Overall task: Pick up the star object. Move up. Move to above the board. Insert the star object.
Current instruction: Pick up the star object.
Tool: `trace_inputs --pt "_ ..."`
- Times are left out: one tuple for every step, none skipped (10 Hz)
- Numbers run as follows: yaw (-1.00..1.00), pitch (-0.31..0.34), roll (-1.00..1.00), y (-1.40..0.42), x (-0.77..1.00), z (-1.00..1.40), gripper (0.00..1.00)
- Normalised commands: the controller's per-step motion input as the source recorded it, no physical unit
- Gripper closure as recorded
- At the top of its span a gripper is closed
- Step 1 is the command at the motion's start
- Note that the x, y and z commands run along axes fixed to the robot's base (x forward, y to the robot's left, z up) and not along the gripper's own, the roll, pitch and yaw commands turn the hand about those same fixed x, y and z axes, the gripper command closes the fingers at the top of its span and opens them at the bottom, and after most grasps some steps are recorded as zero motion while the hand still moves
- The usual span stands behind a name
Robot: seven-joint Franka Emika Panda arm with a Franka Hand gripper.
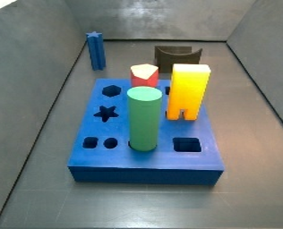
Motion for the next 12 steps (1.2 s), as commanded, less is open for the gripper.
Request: trace_inputs --pt "0.0 -0.054 0.0 -0.3 -1.0 -0.73 0.0" --pt "0.0 -0.05 0.0 -0.29 -1.0 -0.72 0.0" --pt "0.0 -0.064 0.0 -0.33 -1.0 -0.68 0.0" --pt "0.0 -0.074 0.01 -0.35 -1.0 -0.3 0.0" --pt "0.0 -0.087 0.06 -0.08 -1.0 0.25 0.0" --pt "0.0 -0.039 0.05 0.04 -0.61 0.7 0.0" --pt "0.0 -0.029 0.11 0.0 -0.58 0.38 0.0" --pt "0.0 -0.107 0.08 0.0 -0.71 -0.05 0.0" --pt "0.0 -0.156 0.06 -0.18 -0.63 -0.37 0.0" --pt "0.39 -0.091 0.09 -0.1 -0.14 -0.47 0.0" --pt "0.52 -0.019 0.05 0.0 0.02 -0.46 0.0" --pt "0.35 0.0 0.02 0.0 0.01 -0.42 0.0"
